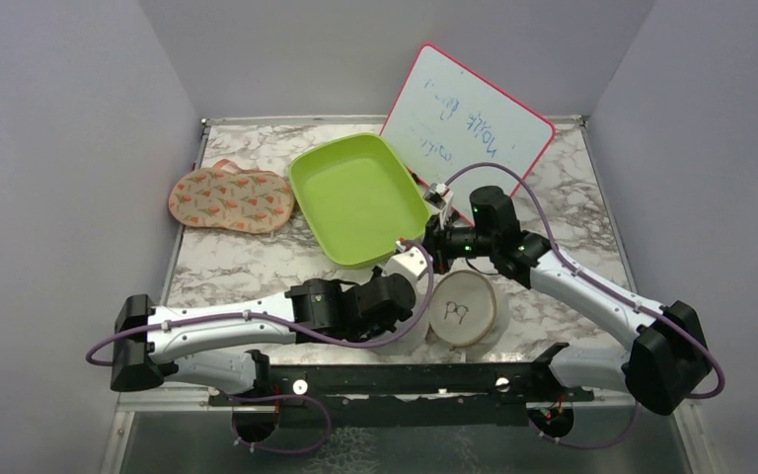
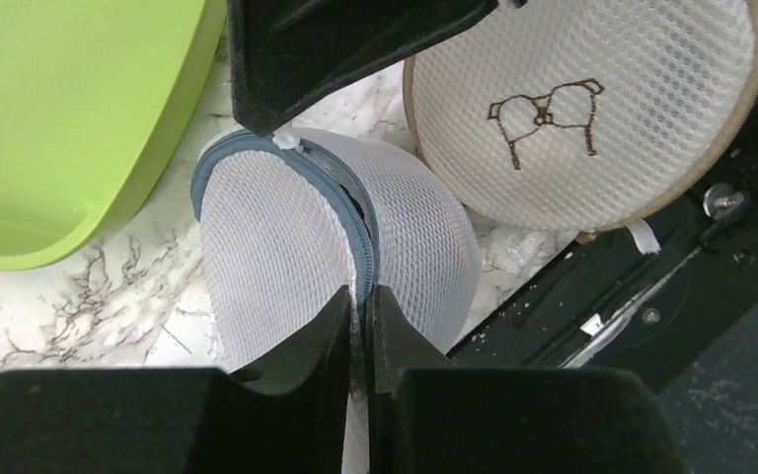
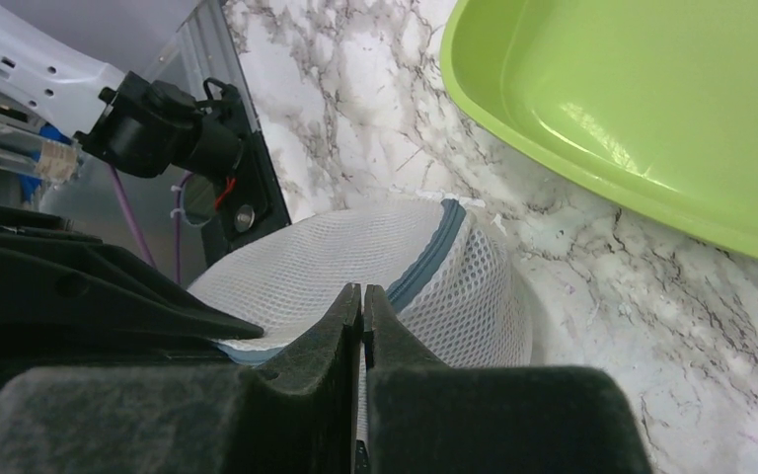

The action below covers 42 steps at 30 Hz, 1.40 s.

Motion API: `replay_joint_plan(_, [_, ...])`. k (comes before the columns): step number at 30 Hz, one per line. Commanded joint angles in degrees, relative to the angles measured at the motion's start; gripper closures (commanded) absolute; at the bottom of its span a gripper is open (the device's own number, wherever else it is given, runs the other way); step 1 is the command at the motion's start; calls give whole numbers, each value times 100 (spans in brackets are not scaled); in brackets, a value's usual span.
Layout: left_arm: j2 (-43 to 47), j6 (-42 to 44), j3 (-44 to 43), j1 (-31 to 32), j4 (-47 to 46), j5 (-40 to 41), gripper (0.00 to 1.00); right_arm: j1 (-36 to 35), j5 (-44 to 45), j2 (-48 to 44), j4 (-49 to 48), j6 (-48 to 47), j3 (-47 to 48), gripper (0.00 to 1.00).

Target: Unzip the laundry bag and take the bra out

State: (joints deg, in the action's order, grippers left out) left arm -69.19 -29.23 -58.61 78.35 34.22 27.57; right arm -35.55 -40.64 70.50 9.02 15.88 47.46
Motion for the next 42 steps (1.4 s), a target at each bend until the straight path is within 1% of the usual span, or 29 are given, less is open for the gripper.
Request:
replay_joint_plan(1, [409, 154, 132, -34, -408, -477, 100, -7, -308, 104, -682, 321, -92, 99])
replay_joint_plan(4, [703, 414, 243, -35, -585, -659, 100, 75, -432, 327, -865, 365, -44, 99])
replay_joint_plan(9, [1087, 1329, 151, -39, -655, -1227, 100, 265, -681, 642, -1163, 456, -48, 99])
replay_joint_plan(14, [1159, 2115, -88, -37, -518, -1842, 100, 303, -1015, 1048, -1436, 479, 80, 99])
replay_joint_plan(16, [1139, 2285, -177, -42, -486, -1915, 100, 303, -1130, 1213, -1574, 438, 120, 99])
replay_joint_plan(20, [1038, 2525, -404, -37, -401, -1880, 100, 303, -1432, 1579, -1786, 324, 233, 99])
replay_joint_plan(25, [1025, 2708, -607, -40, -400, -1500, 100, 294, -1748, 2000, -1977, 317, 373, 99])
replay_joint_plan(29, [1018, 2968, -677, -35, -626, -1280, 100, 111, -1916, 2269, -2084, 366, 483, 99])
replay_joint_plan(34, [1101, 3383, -600, -38, -1068, -1308, 100, -25, -2365, 2606, -2644, 695, 551, 99])
replay_joint_plan(39, [1270, 3830, -400, -38, -1396, -940, 100, -57, -2452, 2772, -1885, 204, 827, 99])
replay_joint_plan(42, [1342, 3884, -293, -36, -1544, -831, 100, -57, -2543, 2682, -1883, 273, 827, 99])
